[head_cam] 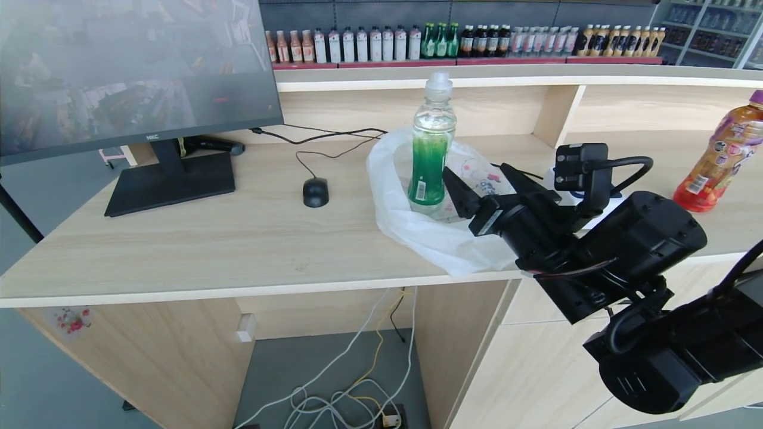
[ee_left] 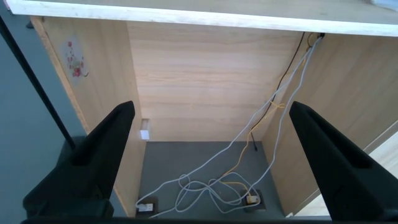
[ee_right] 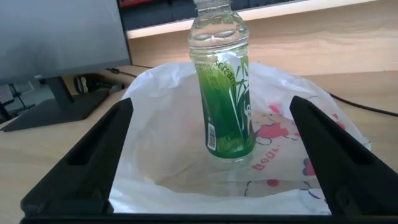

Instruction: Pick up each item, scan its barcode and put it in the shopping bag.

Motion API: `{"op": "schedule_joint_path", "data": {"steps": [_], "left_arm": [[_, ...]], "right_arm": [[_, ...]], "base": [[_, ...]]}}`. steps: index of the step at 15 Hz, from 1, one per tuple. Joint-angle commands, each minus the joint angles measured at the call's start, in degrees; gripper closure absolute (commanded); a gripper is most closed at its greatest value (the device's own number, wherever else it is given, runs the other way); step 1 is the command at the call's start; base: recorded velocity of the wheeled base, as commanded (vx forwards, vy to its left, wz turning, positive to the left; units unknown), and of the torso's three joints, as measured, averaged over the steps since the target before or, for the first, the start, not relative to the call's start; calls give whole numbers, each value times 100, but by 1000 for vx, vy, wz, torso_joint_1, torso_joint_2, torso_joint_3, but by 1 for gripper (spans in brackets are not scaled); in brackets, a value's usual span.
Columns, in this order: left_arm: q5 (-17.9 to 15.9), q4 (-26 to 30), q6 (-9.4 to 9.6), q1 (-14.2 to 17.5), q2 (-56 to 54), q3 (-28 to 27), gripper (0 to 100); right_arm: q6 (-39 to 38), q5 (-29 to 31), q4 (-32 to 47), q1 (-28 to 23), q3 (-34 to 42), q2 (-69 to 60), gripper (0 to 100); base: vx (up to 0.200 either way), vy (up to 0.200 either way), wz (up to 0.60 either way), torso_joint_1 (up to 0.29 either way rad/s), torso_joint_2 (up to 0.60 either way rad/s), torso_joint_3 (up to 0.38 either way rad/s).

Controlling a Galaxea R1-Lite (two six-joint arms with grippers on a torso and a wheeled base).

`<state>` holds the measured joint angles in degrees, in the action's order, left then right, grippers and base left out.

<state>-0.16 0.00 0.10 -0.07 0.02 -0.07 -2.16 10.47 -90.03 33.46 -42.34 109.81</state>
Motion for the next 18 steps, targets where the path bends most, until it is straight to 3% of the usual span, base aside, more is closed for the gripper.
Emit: {"op": "schedule_joint_path", "data": {"steps": [1,18], "left_arm": [[-2,0,-1,7,-2,-1,0],[7,-18,-54,7,-2,7,0]], "right_arm": [[-4,8,3,20,15,31,0],[-13,16,3,143,121,-118,0]], "base": [[0,-200,0,7,2,2],[0,-200,0,7,4,2]]}}
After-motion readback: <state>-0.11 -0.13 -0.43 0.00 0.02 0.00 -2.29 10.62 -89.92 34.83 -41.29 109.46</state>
